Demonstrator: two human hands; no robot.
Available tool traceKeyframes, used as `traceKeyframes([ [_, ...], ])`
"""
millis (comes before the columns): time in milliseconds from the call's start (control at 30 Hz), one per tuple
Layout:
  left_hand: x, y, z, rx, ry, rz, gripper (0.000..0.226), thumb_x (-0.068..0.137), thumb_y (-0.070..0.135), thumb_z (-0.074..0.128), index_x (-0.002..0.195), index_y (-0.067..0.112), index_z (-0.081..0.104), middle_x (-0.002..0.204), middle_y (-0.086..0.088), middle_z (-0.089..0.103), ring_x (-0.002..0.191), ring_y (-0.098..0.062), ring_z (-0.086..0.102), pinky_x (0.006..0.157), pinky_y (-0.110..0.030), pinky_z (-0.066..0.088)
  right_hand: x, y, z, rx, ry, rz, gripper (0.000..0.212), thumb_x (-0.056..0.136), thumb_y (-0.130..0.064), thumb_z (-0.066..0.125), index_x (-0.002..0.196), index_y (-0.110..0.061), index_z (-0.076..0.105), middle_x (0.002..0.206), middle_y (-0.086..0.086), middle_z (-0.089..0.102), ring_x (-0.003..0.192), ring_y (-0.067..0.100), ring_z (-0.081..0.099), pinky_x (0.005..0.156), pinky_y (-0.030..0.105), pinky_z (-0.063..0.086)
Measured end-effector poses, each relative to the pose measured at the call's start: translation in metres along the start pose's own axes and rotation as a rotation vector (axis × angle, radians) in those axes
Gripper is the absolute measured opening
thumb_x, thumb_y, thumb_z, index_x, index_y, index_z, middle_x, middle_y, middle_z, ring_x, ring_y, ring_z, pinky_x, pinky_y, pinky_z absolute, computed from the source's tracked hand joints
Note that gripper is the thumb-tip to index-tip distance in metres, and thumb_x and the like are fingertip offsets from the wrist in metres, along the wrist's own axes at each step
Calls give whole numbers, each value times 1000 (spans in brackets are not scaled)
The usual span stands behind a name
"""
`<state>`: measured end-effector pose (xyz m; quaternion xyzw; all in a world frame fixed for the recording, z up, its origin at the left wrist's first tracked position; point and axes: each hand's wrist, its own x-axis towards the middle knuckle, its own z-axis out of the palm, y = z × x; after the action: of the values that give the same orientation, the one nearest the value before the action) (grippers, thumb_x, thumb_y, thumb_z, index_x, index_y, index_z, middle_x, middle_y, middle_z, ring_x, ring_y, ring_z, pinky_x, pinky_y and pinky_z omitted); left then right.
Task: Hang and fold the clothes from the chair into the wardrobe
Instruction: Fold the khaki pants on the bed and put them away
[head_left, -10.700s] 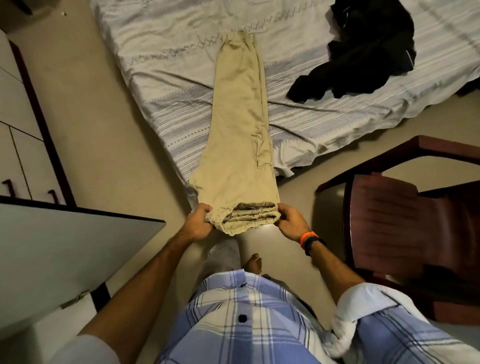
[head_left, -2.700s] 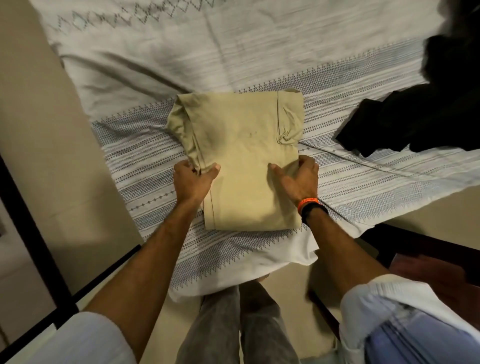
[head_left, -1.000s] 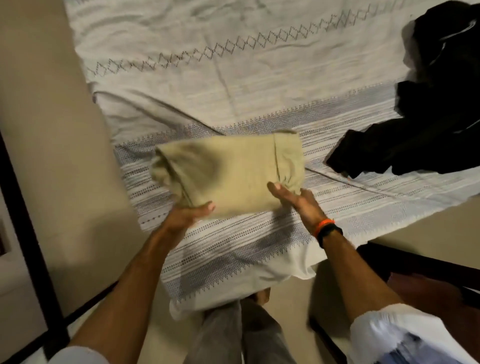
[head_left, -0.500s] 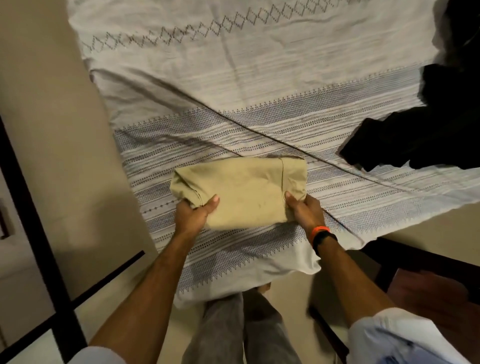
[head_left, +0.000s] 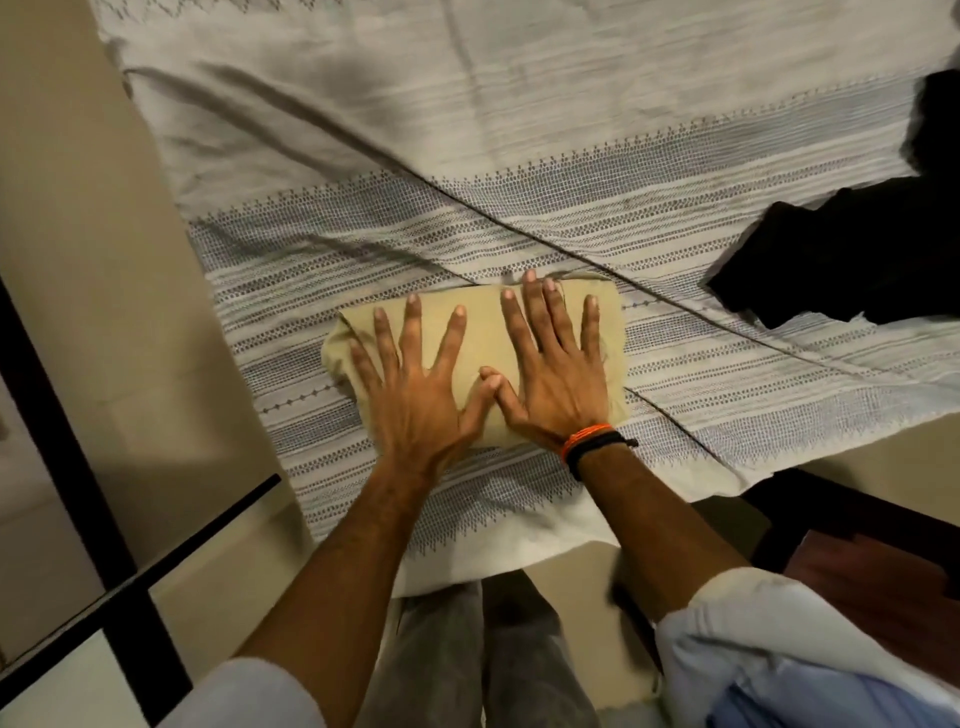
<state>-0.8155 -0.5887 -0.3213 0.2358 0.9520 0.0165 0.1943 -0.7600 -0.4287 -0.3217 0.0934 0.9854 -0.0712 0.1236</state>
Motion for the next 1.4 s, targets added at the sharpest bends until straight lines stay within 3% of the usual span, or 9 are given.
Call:
traceKeyframes([
  [233, 15, -10, 45, -66, 148, 81, 86, 86, 76, 38, 155, 25, 26, 162, -21, 9, 149, -45, 0, 113, -70, 2, 9, 5, 44, 44, 90, -10, 88, 88, -63, 46, 156, -13, 22, 164, 11, 10, 153, 27, 6, 118, 64, 4],
  [400, 19, -10, 49, -104, 161, 95, 84, 87, 72, 43, 153, 22, 31, 161, -23, 12, 148, -47, 3, 112, -70, 4, 12, 5, 53, 69, 125, -11, 88, 86, -61, 51, 155, -10, 27, 163, 14, 17, 152, 29, 12, 118, 63, 3],
  [533, 10, -14, 26, -170, 176, 56, 97, 82, 76, 48, 155, 16, 26, 162, -23, 9, 150, -42, 2, 116, -65, 4, 8, 7, 26, 172, 152, 29, 102, 81, -66, 58, 153, -1, 24, 162, 18, 16, 152, 29, 9, 120, 59, 4],
  [667, 0, -29, 21, -177, 135, -83, 116, 74, 87, 47, 157, 11, 17, 161, -27, -1, 150, -42, -5, 119, -59, 4, -4, 19, 17, 129, 117, 216, 120, 74, -85, 49, 155, -2, 16, 162, 23, 6, 152, 36, 3, 120, 60, 4],
  [833, 11, -32, 36, -217, 99, -27, 117, 76, 85, 48, 155, 4, 18, 160, -29, 0, 149, -44, -4, 117, -61, 8, 6, 24, 37, 196, 55, 175, 121, 76, -82, 52, 156, -1, 10, 163, 24, 3, 152, 37, -3, 119, 59, 12],
  [967, 8, -34, 31, -224, 65, -30, 117, 76, 87, 45, 157, 8, 14, 161, -26, -4, 150, -42, -7, 119, -59, 4, 4, 23, 25, 211, 0, 192, 121, 77, -84, 47, 157, -5, 3, 164, 19, -5, 152, 33, -9, 121, 55, 6],
  [1133, 6, -28, -6, -298, -88, -114, 115, 73, 88, 39, 158, 18, 5, 163, -16, -14, 149, -38, -13, 120, -56, -3, 0, 21, -15, 243, -114, 196, 114, 80, -79, 43, 157, -12, -6, 163, 15, -15, 151, 31, -14, 122, 53, -3],
  [1300, -3, -14, -49, -298, -117, -128, 103, 83, 69, 56, 157, 14, 11, 164, -16, -10, 149, -39, -15, 118, -51, -11, -20, 16, -53, 352, -123, 234, 99, 86, -62, 44, 157, -4, 7, 164, 18, 2, 152, 31, 2, 124, 46, 8],
  [1400, -14, -6, -69, -323, -174, -121, 100, 82, 62, 64, 155, 12, 18, 164, -16, 1, 150, -37, -1, 121, -52, 1, -32, 10, -76, 456, -129, 286, 93, 86, -50, 53, 155, -1, 14, 162, 19, 17, 148, 33, 21, 120, 47, 24],
])
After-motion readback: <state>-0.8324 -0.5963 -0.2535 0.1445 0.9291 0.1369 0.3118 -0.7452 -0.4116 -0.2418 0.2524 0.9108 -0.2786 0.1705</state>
